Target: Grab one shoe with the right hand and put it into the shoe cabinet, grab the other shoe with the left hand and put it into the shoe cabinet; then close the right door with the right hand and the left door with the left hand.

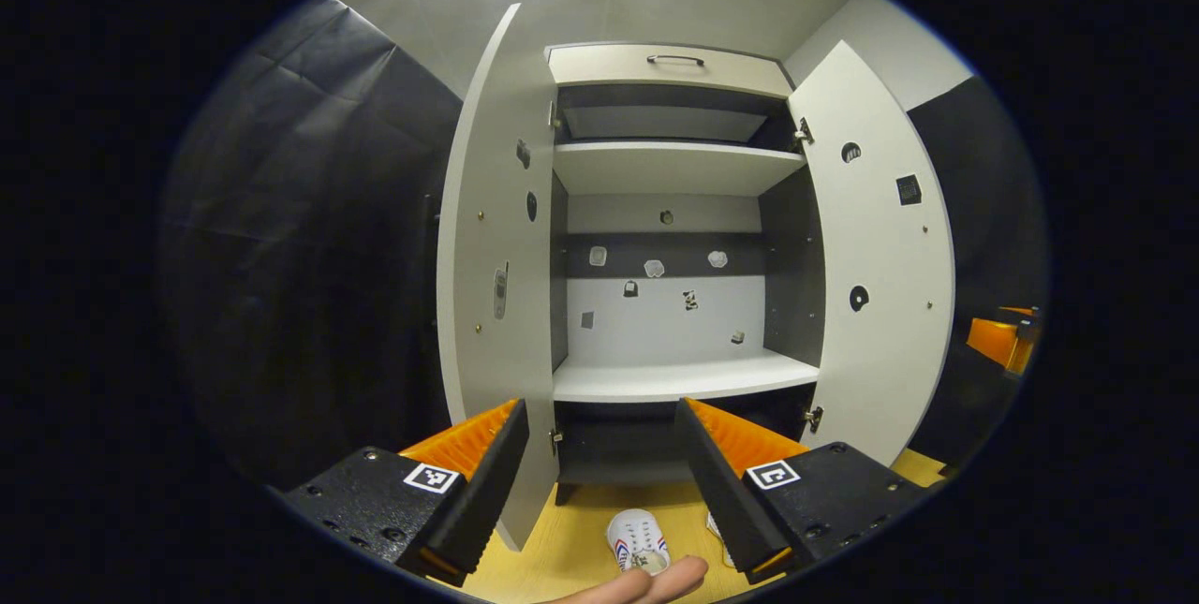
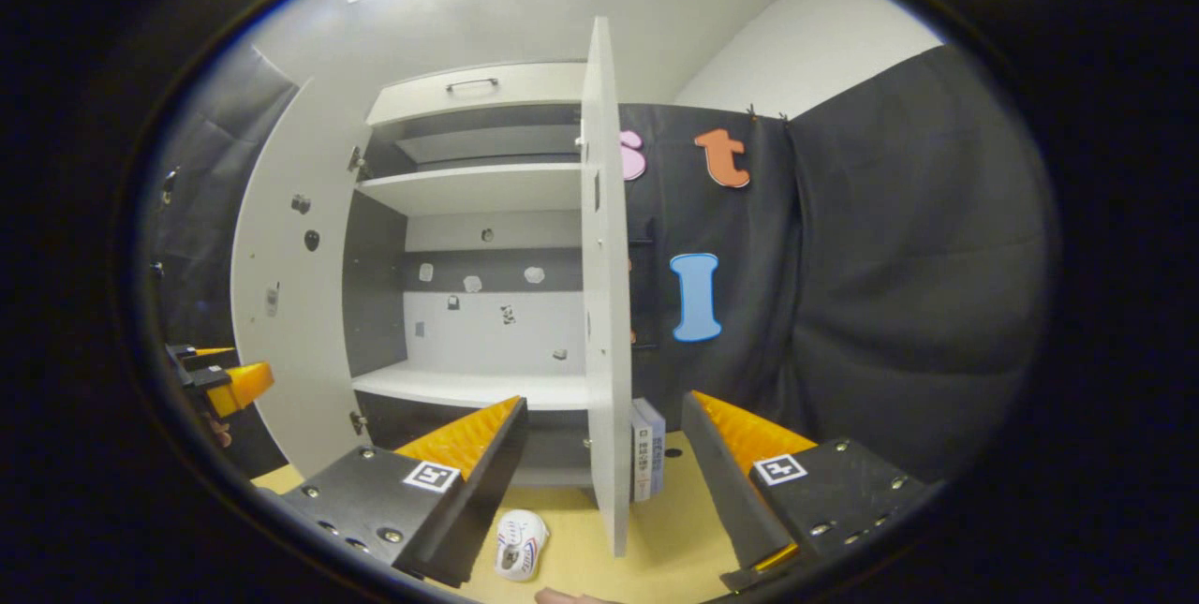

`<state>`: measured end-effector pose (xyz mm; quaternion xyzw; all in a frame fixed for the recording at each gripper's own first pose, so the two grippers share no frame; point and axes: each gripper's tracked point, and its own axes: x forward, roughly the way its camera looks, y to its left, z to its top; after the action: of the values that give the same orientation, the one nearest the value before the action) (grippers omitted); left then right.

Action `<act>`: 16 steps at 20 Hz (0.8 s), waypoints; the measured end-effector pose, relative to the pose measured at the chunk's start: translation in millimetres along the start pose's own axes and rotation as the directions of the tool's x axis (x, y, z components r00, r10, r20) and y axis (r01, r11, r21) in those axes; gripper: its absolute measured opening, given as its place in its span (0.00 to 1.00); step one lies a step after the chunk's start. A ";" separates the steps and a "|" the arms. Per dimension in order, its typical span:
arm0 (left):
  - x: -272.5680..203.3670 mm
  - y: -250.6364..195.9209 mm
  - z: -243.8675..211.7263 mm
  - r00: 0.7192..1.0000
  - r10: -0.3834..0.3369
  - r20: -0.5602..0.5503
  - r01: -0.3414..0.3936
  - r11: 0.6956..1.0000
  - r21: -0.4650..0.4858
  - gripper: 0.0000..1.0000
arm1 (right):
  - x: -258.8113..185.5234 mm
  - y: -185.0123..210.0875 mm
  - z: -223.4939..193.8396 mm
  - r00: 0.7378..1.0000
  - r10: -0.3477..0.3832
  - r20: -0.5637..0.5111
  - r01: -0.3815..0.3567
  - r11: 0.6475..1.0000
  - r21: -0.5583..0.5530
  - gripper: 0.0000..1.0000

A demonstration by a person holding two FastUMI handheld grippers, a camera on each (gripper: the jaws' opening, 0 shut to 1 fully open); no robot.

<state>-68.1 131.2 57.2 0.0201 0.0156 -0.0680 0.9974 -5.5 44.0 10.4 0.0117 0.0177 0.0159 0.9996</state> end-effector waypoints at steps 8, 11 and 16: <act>-3.7 20.1 10.1 0.999 0.025 0.040 -0.026 1.000 0.012 0.98 | 3.6 30.5 -0.5 1.000 0.025 0.010 -0.025 0.999 -0.028 0.98; -8.1 22.4 6.1 0.999 0.018 0.036 -0.018 1.000 -0.001 0.98 | -2.0 58.1 -17.0 0.995 0.095 -0.038 -0.095 0.995 -0.001 0.98; -16.0 30.8 -6.8 1.000 0.010 0.017 -0.010 1.000 -0.022 0.98 | 9.7 76.5 -56.3 0.991 0.094 -0.090 -0.097 0.995 -0.025 0.98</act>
<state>-80.0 164.2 52.2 0.0086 0.0074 -0.0629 0.9980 -0.2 122.1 -44.3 -0.0028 0.0610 0.0646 0.9960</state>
